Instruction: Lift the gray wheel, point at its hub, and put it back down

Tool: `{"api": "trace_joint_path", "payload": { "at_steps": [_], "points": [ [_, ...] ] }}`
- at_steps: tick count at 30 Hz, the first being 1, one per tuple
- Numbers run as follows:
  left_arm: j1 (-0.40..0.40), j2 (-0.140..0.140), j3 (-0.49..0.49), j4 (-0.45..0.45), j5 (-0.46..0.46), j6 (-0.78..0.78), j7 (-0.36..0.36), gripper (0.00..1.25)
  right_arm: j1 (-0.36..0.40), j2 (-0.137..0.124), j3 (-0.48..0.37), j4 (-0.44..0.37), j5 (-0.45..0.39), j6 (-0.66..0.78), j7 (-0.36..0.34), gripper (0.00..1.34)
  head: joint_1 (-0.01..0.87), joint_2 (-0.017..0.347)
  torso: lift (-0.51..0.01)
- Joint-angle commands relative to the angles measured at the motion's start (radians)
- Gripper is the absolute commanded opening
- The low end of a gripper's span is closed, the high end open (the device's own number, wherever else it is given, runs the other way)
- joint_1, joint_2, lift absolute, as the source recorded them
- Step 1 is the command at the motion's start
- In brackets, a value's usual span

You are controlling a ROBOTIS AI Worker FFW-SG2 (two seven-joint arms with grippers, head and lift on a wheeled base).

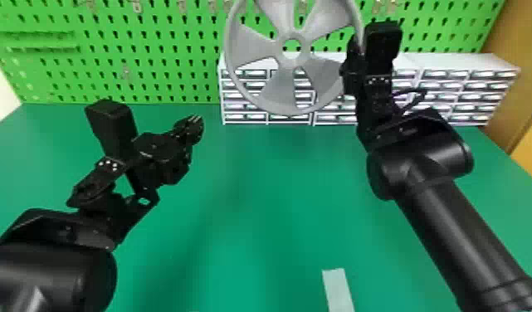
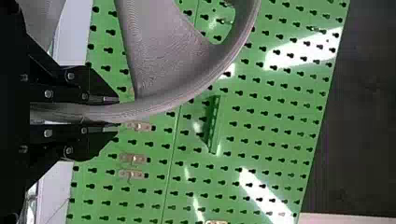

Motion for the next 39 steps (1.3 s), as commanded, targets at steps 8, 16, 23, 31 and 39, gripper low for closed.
{"api": "trace_joint_path", "payload": {
  "at_steps": [8,16,23,31,39],
  "points": [
    [-0.012,0.026,-0.039,-0.014,0.020,-0.008,0.003,0.02,-0.013,-0.007,0.030,0.009,-0.015,-0.016,0.012,0.01,0.692,0.048,-0.088],
    [-0.035,0.029,-0.057,-0.020,0.030,-0.006,0.003,0.02,-0.017,-0.010,0.059,0.016,-0.015,-0.033,0.017,0.01,0.692,0.048,-0.088],
    [-0.074,0.030,-0.105,-0.020,0.049,-0.006,0.009,0.02,-0.030,-0.010,0.104,0.033,-0.009,-0.046,0.017,0.01,0.692,0.048,-0.088],
    [-0.127,0.035,-0.160,0.008,0.053,-0.035,0.024,0.02,-0.027,-0.003,0.128,0.044,-0.012,-0.053,0.017,0.01,0.692,0.048,-0.088],
    [-0.193,0.036,-0.226,0.107,0.053,-0.121,0.064,0.02,-0.020,0.000,0.161,0.044,-0.020,-0.063,0.026,0.01,0.692,0.048,-0.088]
  ]
}}
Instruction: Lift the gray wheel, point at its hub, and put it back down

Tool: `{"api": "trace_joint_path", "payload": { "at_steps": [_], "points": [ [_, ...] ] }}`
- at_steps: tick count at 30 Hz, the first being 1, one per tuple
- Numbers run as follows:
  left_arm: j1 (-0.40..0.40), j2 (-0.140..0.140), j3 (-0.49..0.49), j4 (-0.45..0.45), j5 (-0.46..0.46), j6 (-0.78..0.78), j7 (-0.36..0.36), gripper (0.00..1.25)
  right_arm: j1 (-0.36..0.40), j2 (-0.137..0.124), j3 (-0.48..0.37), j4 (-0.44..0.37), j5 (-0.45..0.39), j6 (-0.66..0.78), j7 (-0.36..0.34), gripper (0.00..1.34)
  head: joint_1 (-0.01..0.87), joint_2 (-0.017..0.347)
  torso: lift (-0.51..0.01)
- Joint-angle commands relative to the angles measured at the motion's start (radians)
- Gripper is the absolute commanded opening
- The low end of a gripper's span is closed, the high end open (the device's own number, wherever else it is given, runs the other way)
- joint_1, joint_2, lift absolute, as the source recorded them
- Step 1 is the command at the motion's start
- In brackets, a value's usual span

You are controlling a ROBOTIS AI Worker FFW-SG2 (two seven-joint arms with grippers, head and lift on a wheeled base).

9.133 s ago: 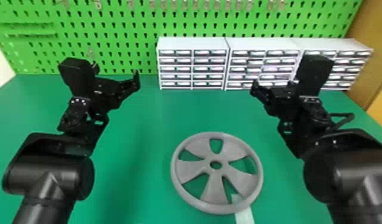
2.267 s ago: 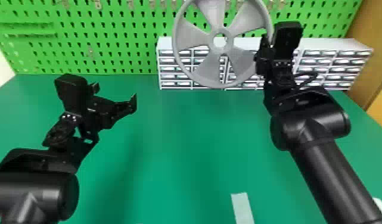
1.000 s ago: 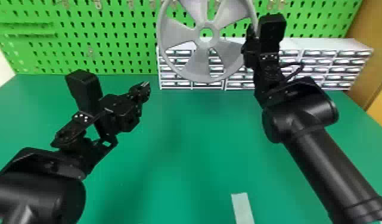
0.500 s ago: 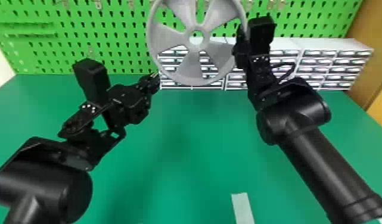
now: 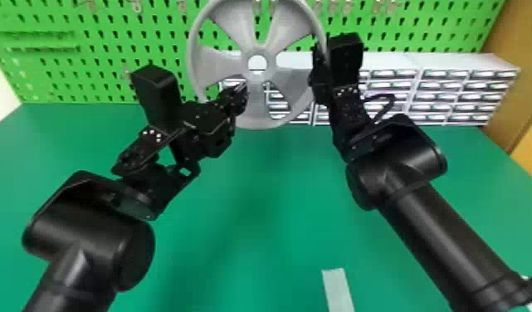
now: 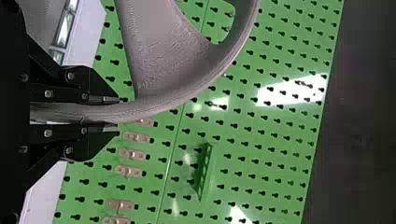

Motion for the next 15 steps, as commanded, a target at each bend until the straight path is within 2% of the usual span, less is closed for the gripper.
{"api": "trace_joint_path", "payload": {
  "at_steps": [1,7,15],
  "points": [
    [-0.041,0.000,-0.040,0.064,-0.002,-0.049,0.015,0.02,0.003,0.004,0.022,-0.002,-0.003,-0.007,0.004,0.01,0.692,0.048,-0.088],
    [-0.098,0.000,-0.083,0.154,-0.012,-0.095,0.037,0.02,0.006,0.002,0.043,-0.009,-0.006,-0.008,0.006,0.01,0.692,0.048,-0.088],
    [-0.136,0.000,-0.121,0.194,-0.088,-0.132,0.101,0.02,0.010,0.004,0.051,-0.015,-0.010,-0.008,0.013,0.01,0.692,0.048,-0.088]
  ]
}}
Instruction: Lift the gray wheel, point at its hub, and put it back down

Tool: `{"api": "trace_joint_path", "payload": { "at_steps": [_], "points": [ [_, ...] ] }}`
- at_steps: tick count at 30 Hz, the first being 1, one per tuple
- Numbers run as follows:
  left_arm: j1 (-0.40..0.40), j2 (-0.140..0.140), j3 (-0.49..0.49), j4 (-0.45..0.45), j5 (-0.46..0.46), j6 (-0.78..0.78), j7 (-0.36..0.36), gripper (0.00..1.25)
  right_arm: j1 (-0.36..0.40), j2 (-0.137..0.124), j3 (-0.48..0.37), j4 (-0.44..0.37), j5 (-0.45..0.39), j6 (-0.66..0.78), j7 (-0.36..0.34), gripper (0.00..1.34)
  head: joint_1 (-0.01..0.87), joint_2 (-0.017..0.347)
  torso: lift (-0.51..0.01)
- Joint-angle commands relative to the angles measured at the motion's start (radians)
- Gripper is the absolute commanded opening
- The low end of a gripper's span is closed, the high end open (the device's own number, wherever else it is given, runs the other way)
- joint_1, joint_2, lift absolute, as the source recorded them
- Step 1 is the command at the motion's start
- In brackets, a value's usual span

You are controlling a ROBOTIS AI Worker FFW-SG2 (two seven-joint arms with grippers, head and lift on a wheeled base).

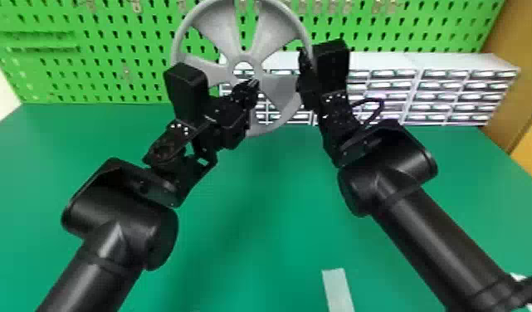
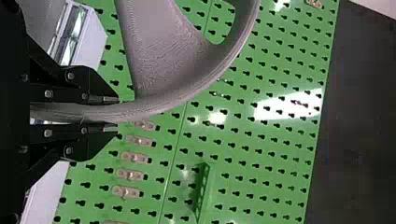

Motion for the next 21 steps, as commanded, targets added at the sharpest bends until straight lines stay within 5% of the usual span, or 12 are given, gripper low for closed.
{"api": "trace_joint_path", "payload": {
  "at_steps": [1,21],
  "points": [
    [-0.021,0.000,-0.020,0.018,-0.049,-0.017,0.031,0.02,0.004,0.001,0.005,-0.005,0.000,0.000,0.003,0.01,0.692,0.048,-0.088],
    [-0.044,0.003,-0.030,0.072,-0.135,-0.030,0.120,0.02,0.013,0.000,0.016,-0.012,-0.002,-0.002,0.014,0.01,0.692,0.048,-0.088]
  ]
}}
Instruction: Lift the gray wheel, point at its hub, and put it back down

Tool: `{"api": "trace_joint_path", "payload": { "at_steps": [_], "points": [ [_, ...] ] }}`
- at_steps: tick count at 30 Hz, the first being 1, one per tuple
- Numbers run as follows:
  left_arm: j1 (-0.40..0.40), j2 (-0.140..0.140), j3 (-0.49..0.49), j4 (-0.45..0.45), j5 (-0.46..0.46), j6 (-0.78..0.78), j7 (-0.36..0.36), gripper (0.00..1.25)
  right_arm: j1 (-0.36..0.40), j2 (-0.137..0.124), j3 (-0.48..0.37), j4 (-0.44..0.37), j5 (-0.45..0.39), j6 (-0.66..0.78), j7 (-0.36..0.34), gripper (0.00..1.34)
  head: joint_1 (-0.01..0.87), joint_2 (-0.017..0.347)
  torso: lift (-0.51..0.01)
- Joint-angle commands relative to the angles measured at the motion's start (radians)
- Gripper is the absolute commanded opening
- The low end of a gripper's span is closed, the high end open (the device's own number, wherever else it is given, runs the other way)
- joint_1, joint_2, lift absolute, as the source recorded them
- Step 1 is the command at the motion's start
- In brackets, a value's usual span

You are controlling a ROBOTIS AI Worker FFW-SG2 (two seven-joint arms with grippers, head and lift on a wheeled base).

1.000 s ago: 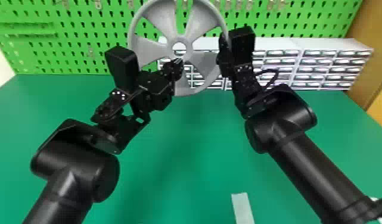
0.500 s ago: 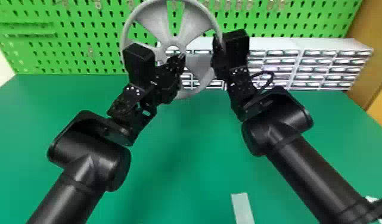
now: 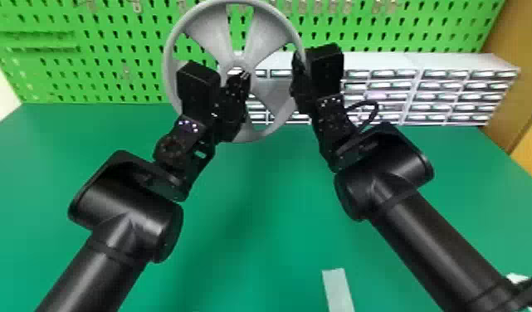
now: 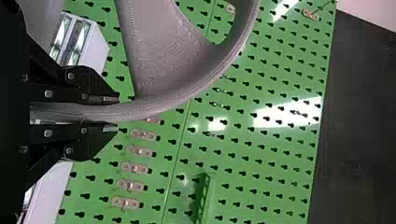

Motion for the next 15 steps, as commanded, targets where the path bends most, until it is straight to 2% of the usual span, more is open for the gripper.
{"api": "trace_joint_path", "payload": {
  "at_steps": [1,15],
  "points": [
    [-0.001,0.001,0.000,0.012,-0.006,0.007,0.000,0.02,0.003,-0.001,0.002,-0.002,0.000,-0.001,0.000,0.01,0.692,0.048,-0.088],
    [-0.004,0.004,0.005,0.025,-0.012,0.010,0.003,0.02,0.007,-0.007,0.008,-0.012,0.000,0.001,0.005,0.01,0.692,0.048,-0.088]
  ]
}}
